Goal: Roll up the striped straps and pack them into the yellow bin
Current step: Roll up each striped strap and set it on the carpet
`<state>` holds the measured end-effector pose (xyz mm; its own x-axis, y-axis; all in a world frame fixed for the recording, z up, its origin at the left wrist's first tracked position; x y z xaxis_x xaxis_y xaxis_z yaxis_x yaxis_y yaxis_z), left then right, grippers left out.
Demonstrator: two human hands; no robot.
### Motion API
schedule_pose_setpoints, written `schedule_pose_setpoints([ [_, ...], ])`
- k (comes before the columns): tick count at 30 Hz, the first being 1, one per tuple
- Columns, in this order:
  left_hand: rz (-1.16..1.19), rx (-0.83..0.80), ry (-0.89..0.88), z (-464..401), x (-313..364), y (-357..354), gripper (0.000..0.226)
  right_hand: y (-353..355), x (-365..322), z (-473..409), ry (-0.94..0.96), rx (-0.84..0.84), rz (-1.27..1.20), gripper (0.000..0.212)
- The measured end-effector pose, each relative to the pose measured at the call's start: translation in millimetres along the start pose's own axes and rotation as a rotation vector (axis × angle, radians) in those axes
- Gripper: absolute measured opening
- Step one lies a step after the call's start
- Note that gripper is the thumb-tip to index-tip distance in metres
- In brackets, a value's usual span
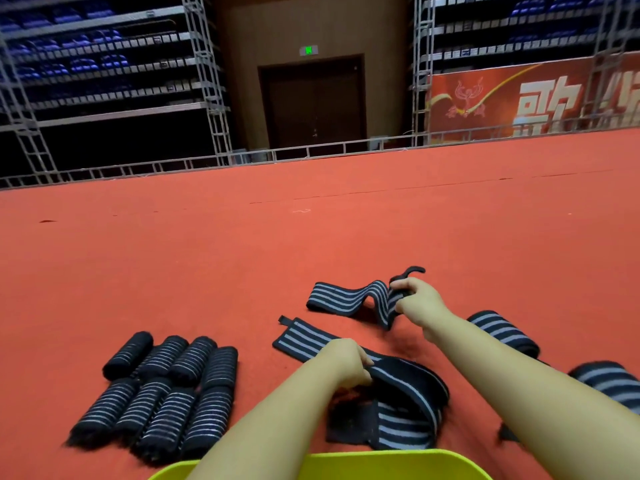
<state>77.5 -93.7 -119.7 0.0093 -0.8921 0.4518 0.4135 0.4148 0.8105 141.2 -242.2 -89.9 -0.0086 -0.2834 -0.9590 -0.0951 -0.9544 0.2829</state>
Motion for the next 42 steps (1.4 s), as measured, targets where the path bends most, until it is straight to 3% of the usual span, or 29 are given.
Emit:
schedule_pose_setpoints([
  [4,0.187,0.054,0.081,3,-12,3,0.04,30,-16,27,0.081,-0.027,-0.007,0.047],
  [8,0.721,0.045,0.149,20,-12,3,0.041,48,-37,57,0.158,-0.143,-0.113,0.043],
  [14,1.436,0.122,-0.031,51,19,28,0.02,50,-68,118,0.053,-0.387,-0.618,0.034],
  [18,1.782,0.252,-0.269,89,44,59,0.023,63,-83,157,0.054,-0.429,-0.722,0.03],
  [25,1.859,0.26,-0.446,154,69,90,0.018,90,-114,223,0.143,-0.441,-0.653,0.031],
  [30,1.996,0.218,-0.583,210,73,109,0.029,109,-131,264,0.209,-0.491,-0.556,0.035],
  [32,1.816,0.207,-0.614,227,75,110,0.024,112,-128,274,0.211,-0.521,-0.505,0.031],
  [35,1.448,0.339,-0.587,250,77,108,0.033,112,-117,287,0.189,-0.64,-0.404,0.019],
  [38,1.315,0.387,-0.608,275,77,104,0.041,115,-104,290,0.136,-0.713,-0.288,0.015],
  [39,1.294,0.388,-0.626,282,74,104,0.042,117,-102,289,0.116,-0.666,-0.304,0.01],
  [42,1.214,0.361,-0.713,304,72,105,0.045,126,-97,276,0.014,-0.398,-0.517,0.02],
])
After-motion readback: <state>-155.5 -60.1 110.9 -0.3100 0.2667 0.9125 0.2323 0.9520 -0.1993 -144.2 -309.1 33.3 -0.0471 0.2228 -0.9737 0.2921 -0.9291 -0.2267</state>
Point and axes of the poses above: each hand's wrist, its own z-axis away from the middle knuckle, its own y-axis out of the back of the hand, x = y × z, the point moved 2 cm from there along -z, towards the middle knuckle, and after that the axes turned 3 degrees about -x, right-handed, at the moved point
